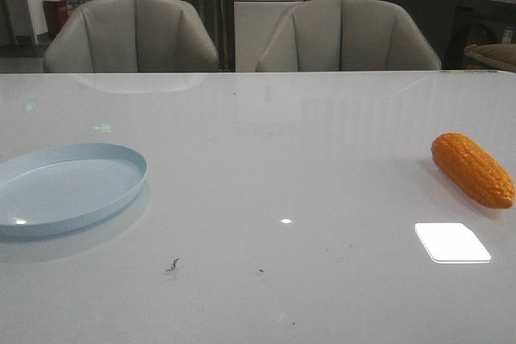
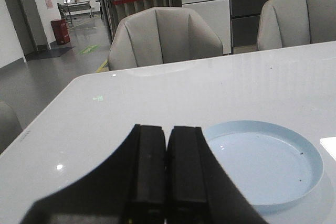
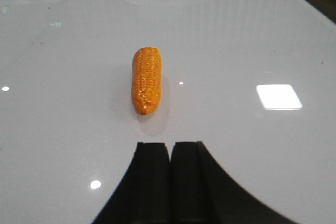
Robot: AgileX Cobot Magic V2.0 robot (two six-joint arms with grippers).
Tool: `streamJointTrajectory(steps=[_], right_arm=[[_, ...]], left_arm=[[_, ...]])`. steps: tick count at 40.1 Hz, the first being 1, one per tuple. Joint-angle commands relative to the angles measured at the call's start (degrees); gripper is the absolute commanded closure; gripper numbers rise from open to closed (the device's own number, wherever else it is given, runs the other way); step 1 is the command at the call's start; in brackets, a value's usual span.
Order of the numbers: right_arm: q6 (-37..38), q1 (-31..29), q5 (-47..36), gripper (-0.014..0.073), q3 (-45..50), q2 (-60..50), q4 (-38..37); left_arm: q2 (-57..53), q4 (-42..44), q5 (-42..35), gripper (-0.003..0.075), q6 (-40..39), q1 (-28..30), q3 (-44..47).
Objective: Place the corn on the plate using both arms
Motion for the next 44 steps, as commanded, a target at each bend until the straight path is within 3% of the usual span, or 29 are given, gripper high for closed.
streamJointTrajectory(steps=[1, 9, 23, 34, 44], right_arm=[[-0.74, -0.34, -4.91, 0.057, -0.95, -0.97, -6.02], [-0.69, -0.34, -9.4, 0.057, -0.95, -0.97, -6.55], [-0.56, -0.34, -42.14, 0.057, -1.28, -0.97, -5.72], [1.06, -0.34, -29.11, 0.057, -20.47, 1.05, -5.7], [1.06, -0.34, -27.18, 0.057, -38.85, 20.88, -5.7]], left_arm=[[-0.84, -0.54, -9.48, 0.0631, -0.32, 0.11, 0.1], [-0.84, -0.54, -17.08, 0.0631, -0.32, 0.11, 0.1], [-0.84, -4.23, -24.17, 0.0631, -0.32, 0.11, -2.98], [4.03, -1.14, -22.99, 0.0631, -0.32, 0.11, -23.78], [24.5, 4.19, -22.01, 0.0631, -0.32, 0.11, -44.03]])
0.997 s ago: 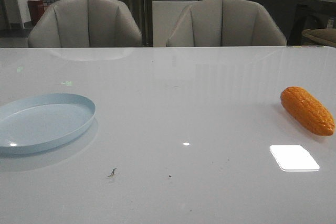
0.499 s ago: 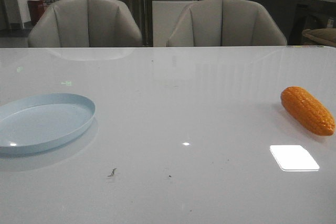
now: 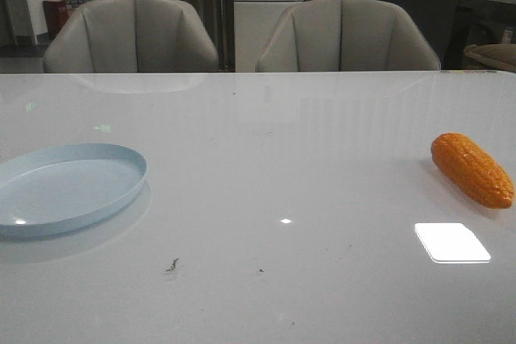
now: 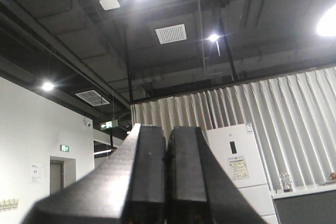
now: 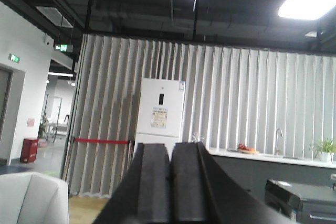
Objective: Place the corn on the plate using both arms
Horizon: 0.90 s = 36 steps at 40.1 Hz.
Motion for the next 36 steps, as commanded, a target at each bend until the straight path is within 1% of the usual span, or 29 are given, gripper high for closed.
streamJointTrajectory(steps=[1, 5, 8, 12, 16, 20, 23, 26, 31, 34, 36], right_arm=[[0.13, -0.34, -3.15, 0.057, -5.48, 8.75, -0.34], [0.13, -0.34, -3.83, 0.057, -6.74, 14.26, -0.34], [0.13, -0.34, -3.5, 0.057, -6.52, 18.08, -0.34], [0.13, -0.34, -0.55, 0.057, -6.39, 23.08, -0.34], [0.13, -0.34, 3.25, 0.057, -6.39, 27.36, -0.34], [0.13, -0.34, 9.14, 0.057, -6.39, 30.93, -0.34], [0.13, -0.34, 14.01, 0.057, -6.39, 33.24, -0.34], [0.13, -0.34, 16.53, 0.057, -6.39, 34.61, -0.28], [0.13, -0.34, 17.27, 0.057, -6.39, 35.34, 0.46], [0.13, -0.34, 17.27, 0.0559, -6.39, 35.34, 0.47], [0.13, -0.34, 17.49, 0.0511, -6.39, 35.34, 0.65]], left_arm=[[8.24, 0.33, -2.65, 0.0631, -0.32, 0.11, -5.33], [13.12, 0.24, -2.23, 0.0631, -0.32, 0.11, -5.53], [16.16, 0.24, 0.83, 0.0631, -0.32, 0.11, -5.19], [20.08, 0.09, 8.79, 0.0631, -0.32, 0.11, -5.04], [24.15, -0.02, 18.63, 0.0631, -0.32, 0.11, -5.04], [28.11, -1.46, 26.47, 0.0631, -0.32, 0.11, -5.04], [30.51, -2.46, 30.47, 0.0631, -0.32, 0.11, -5.04], [32.47, -4.21, 32.27, 0.063, -0.32, 0.11, -5.04], [34.5, -4.45, 33.26, 0.0622, -0.32, 0.11, -5.04], [34.72, -4.45, 33.26, 0.0577, -0.32, 0.11, -5.04], [34.72, -4.45, 33.37, 0.0519, -0.32, 0.11, -5.04]])
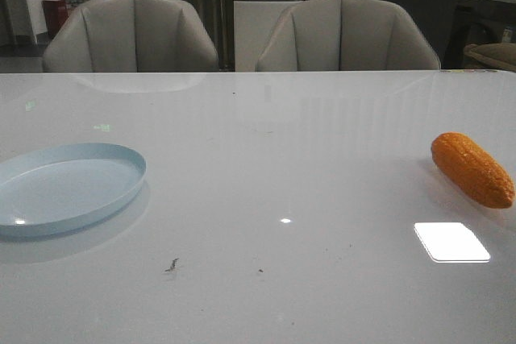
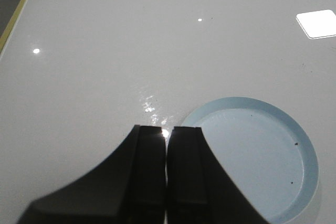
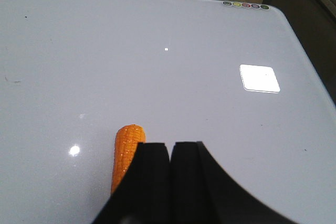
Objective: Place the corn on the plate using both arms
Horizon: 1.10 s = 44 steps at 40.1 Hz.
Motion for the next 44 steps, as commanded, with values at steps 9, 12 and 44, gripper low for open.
streamJointTrajectory(steps=[9, 12, 44], right_arm=[[0.09, -0.34, -2.07, 0.0197, -1.71, -0.31, 0.32], [0.09, -0.34, -2.07, 0.0115, -1.71, -0.31, 0.32], [0.09, -0.34, 1.5, 0.0106, -1.71, -0.31, 2.26]], left_arm=[[-0.51, -0.84, -4.6, 0.026, -0.32, 0.11, -1.77], [-0.29, -1.72, -4.4, 0.0265, -0.32, 0.11, -1.77], [39.12, -3.01, 13.97, 0.0265, -5.24, 0.11, -27.87]])
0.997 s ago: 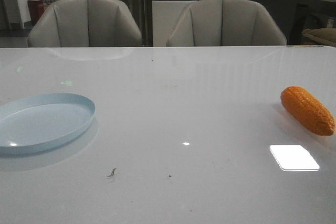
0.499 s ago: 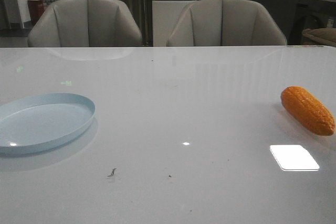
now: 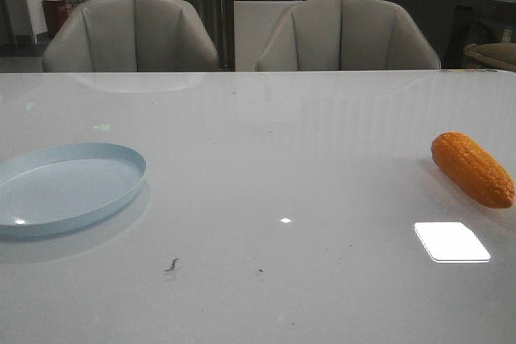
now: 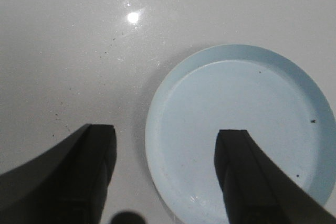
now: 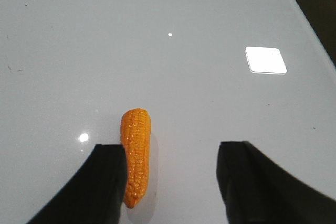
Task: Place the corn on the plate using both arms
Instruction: 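Lower the left gripper to the rim of the light blue plate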
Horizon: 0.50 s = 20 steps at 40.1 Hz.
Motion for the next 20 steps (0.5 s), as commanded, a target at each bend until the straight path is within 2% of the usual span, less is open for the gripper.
streamJointTrajectory(steps=[1, 20], right_arm=[[-0.02, -0.34, -2.08, 0.0106, -1.71, -0.31, -0.12], [-0.02, -0.34, 0.13, 0.0106, -1.71, -0.31, -0.12]], left_arm=[[2.7, -0.36, -1.12, 0.0265, -1.31, 0.11, -4.0], [14.71, 1.4, -1.18, 0.0265, -1.31, 0.11, -5.06]])
